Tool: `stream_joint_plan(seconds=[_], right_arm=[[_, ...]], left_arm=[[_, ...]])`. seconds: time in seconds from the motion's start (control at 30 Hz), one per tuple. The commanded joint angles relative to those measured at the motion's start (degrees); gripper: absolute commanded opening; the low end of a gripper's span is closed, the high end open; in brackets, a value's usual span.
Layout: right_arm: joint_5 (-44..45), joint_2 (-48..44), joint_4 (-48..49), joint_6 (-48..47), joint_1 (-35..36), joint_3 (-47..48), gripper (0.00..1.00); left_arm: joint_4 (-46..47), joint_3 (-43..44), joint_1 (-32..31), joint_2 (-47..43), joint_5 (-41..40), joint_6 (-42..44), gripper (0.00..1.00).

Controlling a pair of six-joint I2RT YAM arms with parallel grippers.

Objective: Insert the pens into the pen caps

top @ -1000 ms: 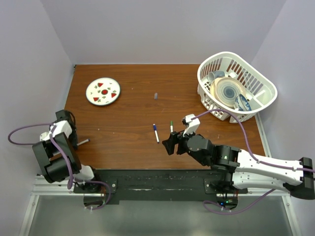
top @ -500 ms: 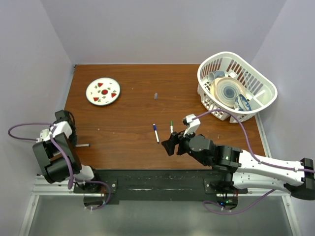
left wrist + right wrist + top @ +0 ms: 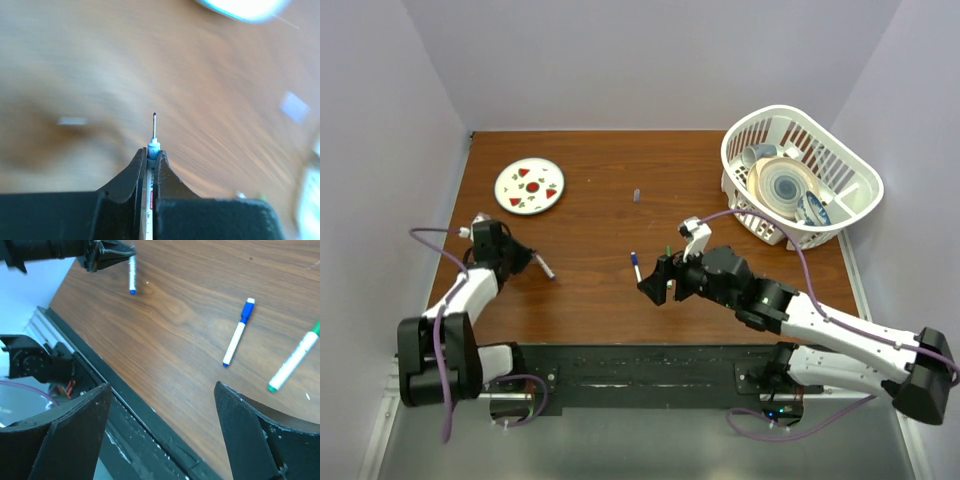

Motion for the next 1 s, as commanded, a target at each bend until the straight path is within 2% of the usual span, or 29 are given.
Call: stream_joint_plan(seconds=[0.0, 0.03, 0.13, 0.2, 0.3, 0.47, 0.67, 0.9, 0.97], right_arm=[[-19.99, 3.56, 9.56, -1.20, -6.04, -0.06, 0.89], [-25.06, 5.49, 12.45, -1.02, -7.27, -0.15, 0.93], [-31.50, 8.75, 18.16, -0.85, -8.33, 0.37, 0.98], [-35.12, 11.74, 20.81, 0.47, -8.42, 0.90, 0.99], [-36.80, 14.64, 29.84, 4.24, -8.42, 0.12, 0.99], [-35.40, 17.37, 35.23, 6.71, -8.42, -0.68, 0.97], [-33.55, 17.63, 41.04, 8.03, -8.42, -1.91, 0.89], [-34.25, 19.56, 42.88, 9.17, -8.33, -0.77, 0.70], [-34.78, 20.36, 44.37, 10.40, -8.42, -1.38, 0.69]], left_arm=[[24.62, -6.98, -2.55, -6.81, 24.93, 3.03, 0.00], [31.18, -9.52, -3.52, -8.91, 27.57, 0.93, 0.00], [37.11, -11.56, -7.91, -12.09, 33.39, -2.67, 0.00], [41.69, -12.44, -13.27, -14.10, 35.15, -4.44, 0.00], [46.97, -13.58, -19.07, -17.96, 33.67, -8.05, 0.00], [50.13, -13.76, -26.01, -23.16, 28.31, -11.83, 0.00], [52.85, -15.60, -29.36, -25.36, 24.70, -16.31, 0.00], [60.33, -17.63, -32.44, -23.34, 22.51, -20.18, 0.00], [61.83, -17.54, -33.84, -22.73, 21.10, -20.36, 0.00]])
